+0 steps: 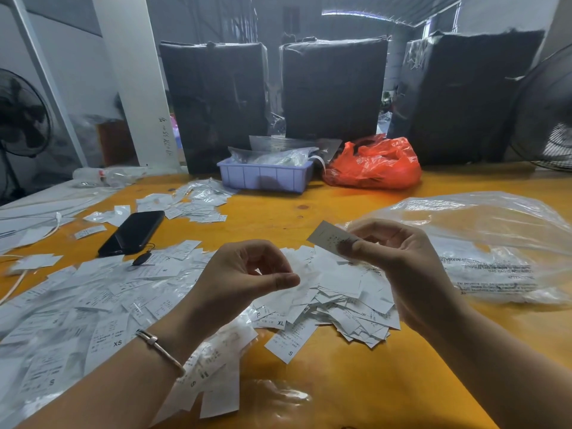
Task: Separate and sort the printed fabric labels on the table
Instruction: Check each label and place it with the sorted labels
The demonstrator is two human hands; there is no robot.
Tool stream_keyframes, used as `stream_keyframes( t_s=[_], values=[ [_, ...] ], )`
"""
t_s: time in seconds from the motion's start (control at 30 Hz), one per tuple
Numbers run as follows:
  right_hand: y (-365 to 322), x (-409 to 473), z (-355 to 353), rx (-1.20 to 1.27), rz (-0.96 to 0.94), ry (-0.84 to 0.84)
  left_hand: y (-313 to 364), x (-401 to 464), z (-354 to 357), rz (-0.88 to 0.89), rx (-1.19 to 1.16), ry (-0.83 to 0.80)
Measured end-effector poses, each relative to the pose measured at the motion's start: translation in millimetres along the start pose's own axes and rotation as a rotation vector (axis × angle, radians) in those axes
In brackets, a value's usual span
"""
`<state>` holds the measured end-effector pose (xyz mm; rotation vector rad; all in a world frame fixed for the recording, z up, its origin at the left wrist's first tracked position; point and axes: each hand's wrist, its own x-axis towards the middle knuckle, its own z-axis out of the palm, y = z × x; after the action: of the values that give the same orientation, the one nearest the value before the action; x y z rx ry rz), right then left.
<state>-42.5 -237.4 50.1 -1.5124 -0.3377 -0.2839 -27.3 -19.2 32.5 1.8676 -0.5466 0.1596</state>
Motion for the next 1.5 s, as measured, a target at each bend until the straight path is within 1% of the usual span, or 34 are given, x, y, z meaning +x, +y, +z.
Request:
stream_keyframes(
  t_s=[0.13,0.2,0.33,0.47,0.63,1.17,1.33,1.5],
  values=[
    [-2,1,0,0.121,0.001,0.031,-1,1,0,0.014,0.016,0.012],
    [0,1,-1,0.162,-0.012,0.019,-1,1,0,0.02,0.02,0.014],
    [-1,-5,4,0.098,-0.092,-0.07,0,1,0,0.018,0.021,0.019],
    [-4,-7,6,0.084,-0.149,-0.052,0,0,1,0.016,-0.002,0.011],
    [-3,-8,8,0.111,-0.163,-0.098,-1,0,1,0.002,-0.015,-0.007],
    [-2,-9,9,-0.114,-0.162,-0.126,2,-1,1,0.007,-0.023,-0.017],
    [-5,-8,6,-0.135,-0.148,-0.112,2,-1,0,-0.011,-0.016,-0.026],
    [-4,-8,7,-0.253,-0.122,-0.172,3,-1,1,-0.02,-0.042,-0.03]
  ],
)
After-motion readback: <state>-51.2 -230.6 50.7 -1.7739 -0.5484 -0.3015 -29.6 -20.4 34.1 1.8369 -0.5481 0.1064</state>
